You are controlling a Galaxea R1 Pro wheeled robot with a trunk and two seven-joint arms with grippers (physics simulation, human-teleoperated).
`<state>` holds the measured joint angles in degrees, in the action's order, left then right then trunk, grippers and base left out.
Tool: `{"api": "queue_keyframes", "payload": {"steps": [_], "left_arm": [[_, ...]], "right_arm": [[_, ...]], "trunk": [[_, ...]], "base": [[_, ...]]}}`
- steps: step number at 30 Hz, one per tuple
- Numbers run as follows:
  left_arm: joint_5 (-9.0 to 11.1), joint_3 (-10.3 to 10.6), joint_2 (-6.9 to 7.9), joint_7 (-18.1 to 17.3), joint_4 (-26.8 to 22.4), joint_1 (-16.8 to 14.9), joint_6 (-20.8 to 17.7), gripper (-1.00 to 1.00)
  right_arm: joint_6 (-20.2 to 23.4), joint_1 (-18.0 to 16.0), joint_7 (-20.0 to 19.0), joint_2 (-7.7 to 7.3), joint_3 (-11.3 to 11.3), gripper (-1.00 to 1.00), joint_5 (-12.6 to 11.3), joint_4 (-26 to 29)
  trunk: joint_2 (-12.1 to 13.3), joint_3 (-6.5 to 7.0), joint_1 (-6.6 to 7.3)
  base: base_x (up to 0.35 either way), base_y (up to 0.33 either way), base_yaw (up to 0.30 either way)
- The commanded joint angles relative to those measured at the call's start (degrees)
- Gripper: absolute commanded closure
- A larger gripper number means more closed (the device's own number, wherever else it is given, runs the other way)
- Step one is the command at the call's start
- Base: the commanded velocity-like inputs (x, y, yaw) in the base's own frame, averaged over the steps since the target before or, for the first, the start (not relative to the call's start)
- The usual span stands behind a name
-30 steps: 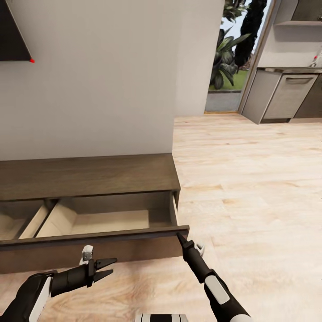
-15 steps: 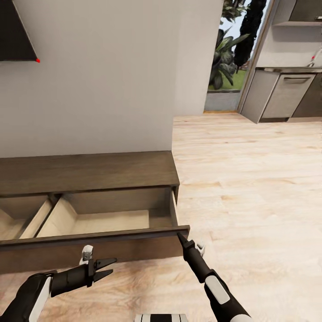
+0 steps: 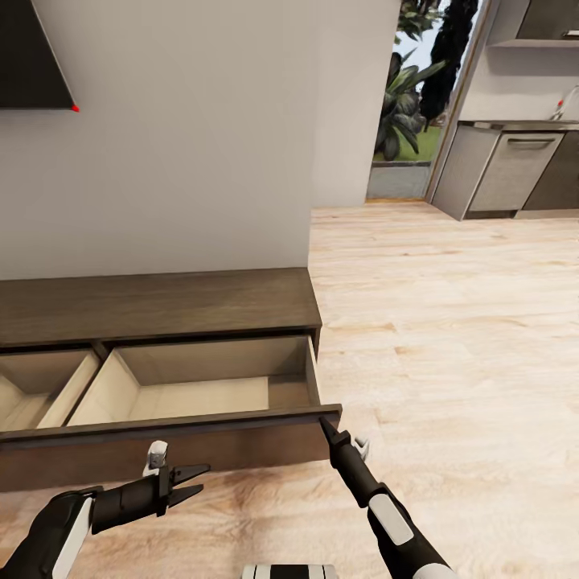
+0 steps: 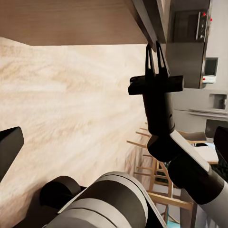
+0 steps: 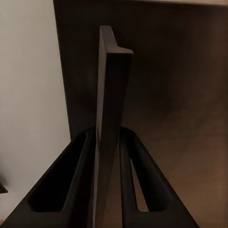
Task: Place each of the two pumpkins and all three candles from the living room inside a cabinet in the living room (use any cabinet), then make sure every cabinet is closed, and position the cauldron so it is next to a table in the living room.
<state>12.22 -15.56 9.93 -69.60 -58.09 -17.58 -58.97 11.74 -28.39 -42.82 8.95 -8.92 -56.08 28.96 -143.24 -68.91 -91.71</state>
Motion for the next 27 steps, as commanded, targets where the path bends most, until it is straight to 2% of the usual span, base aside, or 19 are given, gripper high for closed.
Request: {"api": "queue_keyframes", "payload": {"steps": [1, 4, 5, 10, 19, 25, 27], "left_arm": [[0.00, 0.00, 0.00, 0.02, 0.00, 0.00, 0.00, -1.00], [0.01, -0.02, 0.00, 0.00, 0.00, 0.00, 0.00, -1.00], [0.00, -0.03, 0.00, 0.00, 0.00, 0.00, 0.00, -1.00], [0.01, -0.07, 0.00, 0.00, 0.00, 0.00, 0.00, -1.00], [-0.04, 0.08, 0.00, 0.05, 0.00, 0.00, -0.09, -1.00], [-0.06, 0.09, 0.03, 0.08, 0.00, 0.00, -0.09, -1.00], [-0.04, -0.15, 0.08, 0.05, 0.00, 0.00, -0.11, -1.00]], "right_arm": [[0.30, 0.26, -0.77, 0.02, 3.21, 1.00, 0.41, 0.04], [0.30, 0.26, -0.77, 0.02, 3.21, 1.00, 0.41, 0.04], [0.30, 0.26, -0.80, 0.02, 3.21, -1.00, 0.41, 0.04], [0.38, 0.26, -0.69, -0.03, 3.21, -1.00, 0.36, 0.04], [1.06, 0.26, -0.03, 0.07, 3.21, -1.00, 0.33, 0.04], [6.12, 0.20, 0.78, 0.06, 3.13, -1.00, 0.44, 0.10], [9.63, 0.12, 2.69, -0.04, 3.13, -1.00, 0.49, 0.20]], "trunk": [[-0.01, -0.01, 0.01], [-0.01, -0.01, 0.01], [-0.01, -0.01, 0.01], [-0.01, -0.01, 0.01], [-0.01, -0.01, 0.01], [-0.01, -0.01, 0.01], [-0.01, -0.01, 0.01]], "base": [[-0.006, 0.000, 0.000], [-0.003, 0.000, 0.000], [-0.001, 0.000, 0.000], [-0.078, 0.000, 0.000], [-0.255, 0.000, 0.000], [-0.225, 0.000, 0.000], [-0.066, 0.000, 0.000]]}}
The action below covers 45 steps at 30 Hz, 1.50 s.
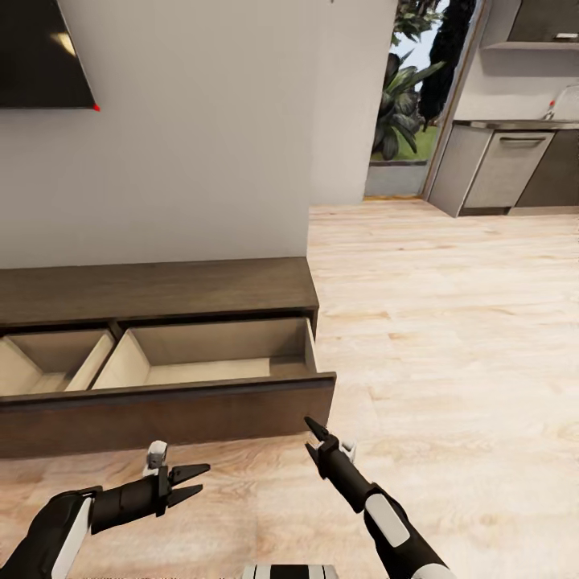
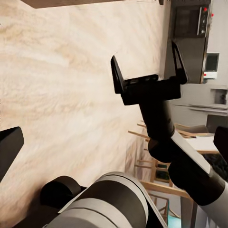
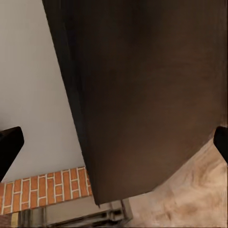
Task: Place each of the two pumpkins and all three candles from the living room inside a cabinet in the living room (use any cabinet), then make sure every cabinet is closed, and position the cauldron so it is next to a table in the living room.
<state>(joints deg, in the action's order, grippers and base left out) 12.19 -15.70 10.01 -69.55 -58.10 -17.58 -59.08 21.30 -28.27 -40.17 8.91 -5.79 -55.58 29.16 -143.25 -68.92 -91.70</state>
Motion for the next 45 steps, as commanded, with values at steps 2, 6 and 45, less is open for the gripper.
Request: {"api": "queue_keyframes", "payload": {"steps": [2, 6, 45], "left_arm": [[0.03, -0.19, 0.05, -0.03, 0.00, 0.00, -0.08, -1.00], [-0.06, -0.34, 0.08, -0.03, 0.00, 0.00, -0.25, -1.00], [-17.64, -0.64, 1.96, 15.75, 0.00, -0.18, 0.19, -1.00]], "right_arm": [[2.82, -0.08, 2.56, -0.09, -0.04, -1.00, -0.03, 0.05], [7.27, -1.31, 9.55, 0.06, -0.14, -1.00, -0.30, 0.05], [17.28, 6.29, 21.27, -8.46, 0.03, -1.00, 3.75, -3.03]], "trunk": [[0.00, 0.00, 0.00], [0.80, 0.58, 0.46], [16.45, 7.58, 9.03]], "base": [[-0.034, 0.000, 0.000], [-0.013, 0.000, 0.000], [0.000, 0.000, 0.000]]}}
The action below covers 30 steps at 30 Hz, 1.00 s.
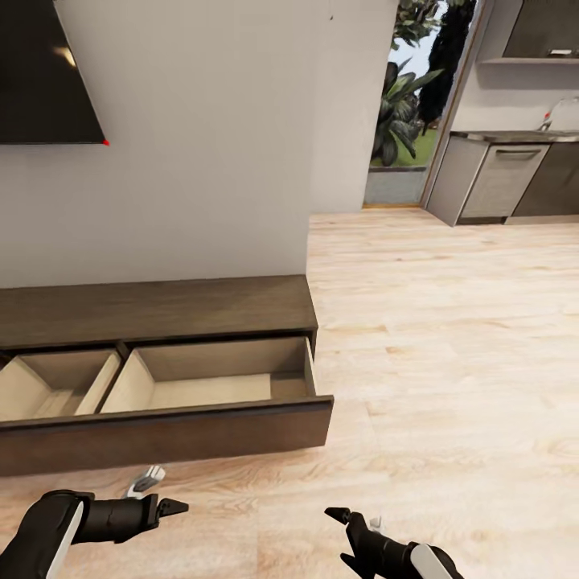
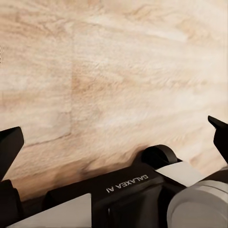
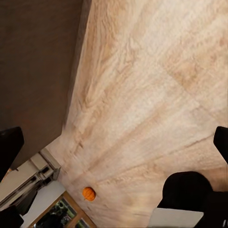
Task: Place each of the two pumpkins and all three candles from the living room inside a cabinet in the living room (use any cabinet), then make sure every cabinet is closed, and position the cauldron so it is next to a table in the living room.
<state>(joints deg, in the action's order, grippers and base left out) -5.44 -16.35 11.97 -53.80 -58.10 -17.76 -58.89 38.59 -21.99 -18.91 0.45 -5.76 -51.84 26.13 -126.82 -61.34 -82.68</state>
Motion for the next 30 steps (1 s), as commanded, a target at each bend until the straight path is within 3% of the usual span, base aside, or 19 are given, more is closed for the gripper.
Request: {"api": "queue_keyframes", "payload": {"steps": [1, 10, 25, 30], "left_arm": [[-0.06, 0.02, -0.04, 0.26, 0.00, 0.00, 0.05, -1.00], [-0.04, 0.09, -1.43, 4.03, 0.00, 0.00, 0.09, -1.00], [-0.10, 0.13, -2.63, 8.08, -0.05, 0.00, 0.18, -1.00], [-0.01, 0.15, -3.43, 12.35, -0.20, 0.00, 0.16, -1.00]], "right_arm": [[0.00, 0.01, 0.08, -0.01, -0.02, -1.00, 0.13, 0.09], [0.03, 0.01, -0.15, -1.94, -0.04, -1.00, 0.09, -0.09], [-0.13, 0.01, 0.27, -2.05, -0.11, -1.00, 0.12, -0.06], [-0.17, 0.01, 0.42, -2.04, -0.06, -1.00, 0.15, -0.03]], "trunk": [[0.42, 0.18, 0.23], [4.03, 1.80, 2.20], [10.04, 4.49, 5.50], [12.05, 5.39, 6.59]], "base": [[0.000, 0.000, 0.000], [0.000, 0.000, 0.000], [0.000, 0.000, 0.006], [0.000, 0.000, 0.214]]}}
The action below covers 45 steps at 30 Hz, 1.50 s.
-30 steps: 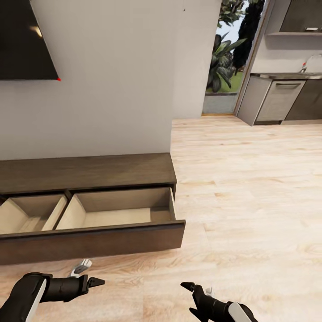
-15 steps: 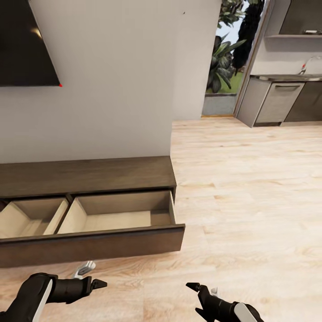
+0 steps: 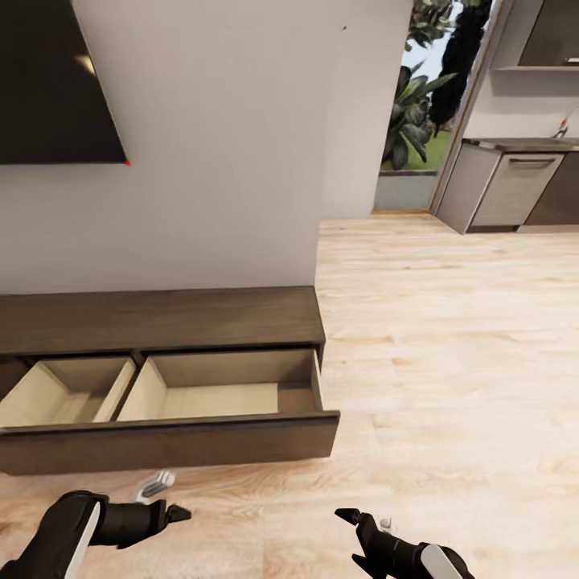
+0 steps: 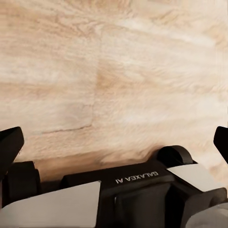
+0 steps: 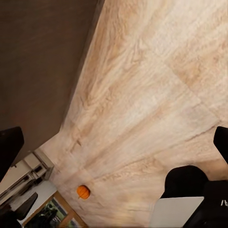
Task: Place each of the two pumpkins and all three candles from the living room inside a cabinet in the living room (use any cabinet), then make sure every cabinet is closed, and position the cauldron so it is next to a table in the living room.
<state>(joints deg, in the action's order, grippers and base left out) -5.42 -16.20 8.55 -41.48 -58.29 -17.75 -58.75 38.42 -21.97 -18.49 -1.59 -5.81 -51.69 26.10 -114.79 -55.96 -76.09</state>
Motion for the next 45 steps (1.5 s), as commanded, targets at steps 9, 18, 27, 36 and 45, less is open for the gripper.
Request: {"api": "queue_keyframes", "payload": {"steps": [9, 18, 27, 36, 45], "left_arm": [[0.16, -0.03, -3.04, 14.57, -0.06, 0.00, 0.05, -1.00], [0.07, 0.07, -4.19, 18.75, -0.16, 0.00, 0.18, -1.00], [0.15, 0.03, -4.24, 18.80, -0.32, 0.00, 4.57, -1.00], [0.03, 0.17, -4.33, 19.37, -0.18, 0.00, 8.10, -1.00], [0.06, 0.55, -4.33, 19.50, -0.16, 0.00, 8.21, -1.00]], "right_arm": [[-0.26, 0.00, 0.39, 0.00, 0.10, -1.00, 3.00, 0.17], [-2.99, 0.00, 6.31, 0.27, 0.17, -1.00, 5.05, 0.28], [-3.15, 0.00, 9.56, 0.47, 0.27, -1.00, 5.18, 0.43], [-5.12, 0.00, 10.63, 0.79, 0.22, -1.00, 9.00, 0.44], [-6.20, 0.00, 11.04, 1.05, 0.26, -1.00, 10.58, 0.44]], "trunk": [[3.62, 1.62, 1.98], [6.43, 2.88, 3.52], [6.43, 2.88, 3.52], [6.43, 2.88, 3.52], [6.43, 2.88, 3.52]], "base": [[0.000, 0.000, 0.292], [-0.100, 0.000, 0.299], [-0.109, -0.009, 0.299], [-0.129, -0.180, 0.299], [-0.143, -0.276, 0.299]]}}
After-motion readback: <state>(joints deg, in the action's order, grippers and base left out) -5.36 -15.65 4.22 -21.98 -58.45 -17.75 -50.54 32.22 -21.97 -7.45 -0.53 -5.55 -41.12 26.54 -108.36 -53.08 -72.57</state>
